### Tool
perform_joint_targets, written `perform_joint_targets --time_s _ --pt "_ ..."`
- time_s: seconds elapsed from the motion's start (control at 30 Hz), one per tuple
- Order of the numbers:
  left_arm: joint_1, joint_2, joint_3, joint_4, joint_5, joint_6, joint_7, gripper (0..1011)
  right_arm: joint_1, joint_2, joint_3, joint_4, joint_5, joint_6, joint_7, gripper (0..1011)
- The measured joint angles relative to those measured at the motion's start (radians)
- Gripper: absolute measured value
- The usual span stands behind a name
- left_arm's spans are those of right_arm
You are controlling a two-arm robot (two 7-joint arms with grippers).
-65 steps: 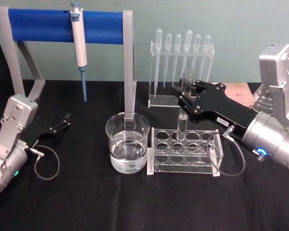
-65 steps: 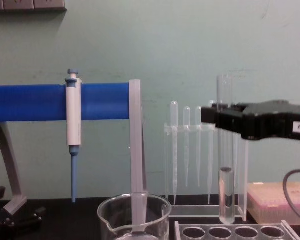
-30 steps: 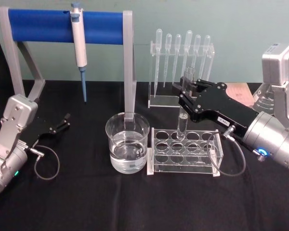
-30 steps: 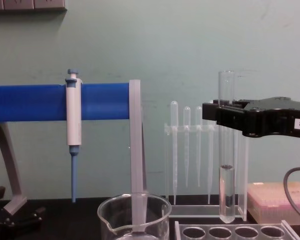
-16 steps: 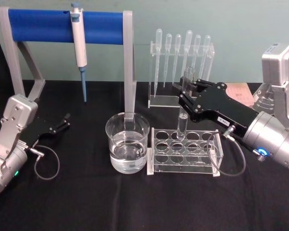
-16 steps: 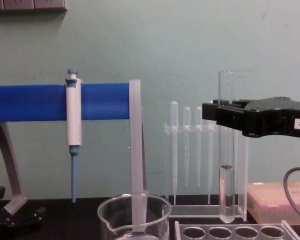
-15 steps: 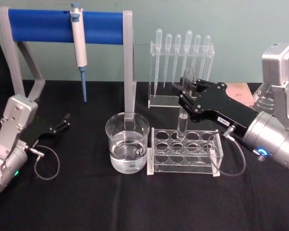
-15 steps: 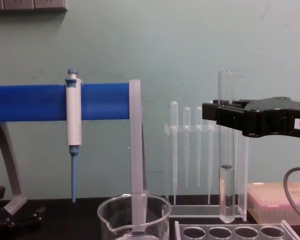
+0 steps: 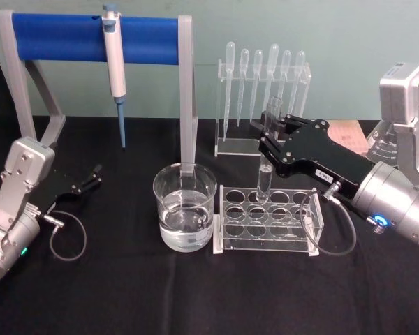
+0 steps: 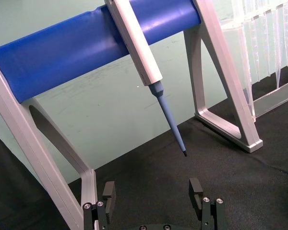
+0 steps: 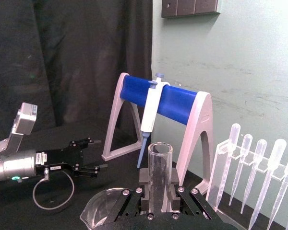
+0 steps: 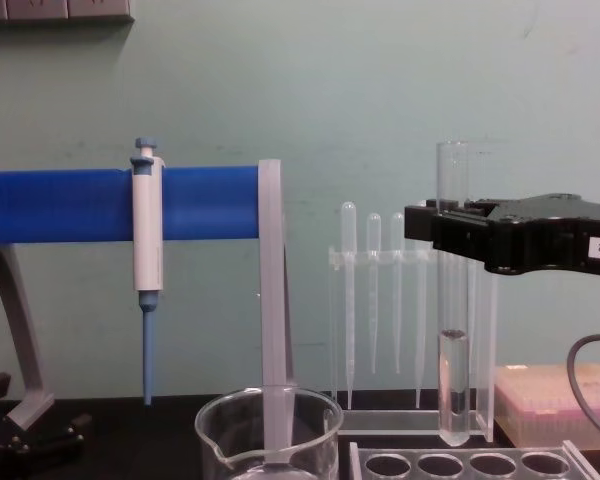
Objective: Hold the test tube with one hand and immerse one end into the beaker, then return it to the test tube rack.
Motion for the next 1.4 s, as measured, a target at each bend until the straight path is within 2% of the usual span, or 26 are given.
perform_joint_targets --time_s 1.4 --pt "0.000 0.000 0.000 0.000 0.000 0.000 0.000 1000 0.000 0.000 0.000 0.000 0.000 0.000 0.000 226"
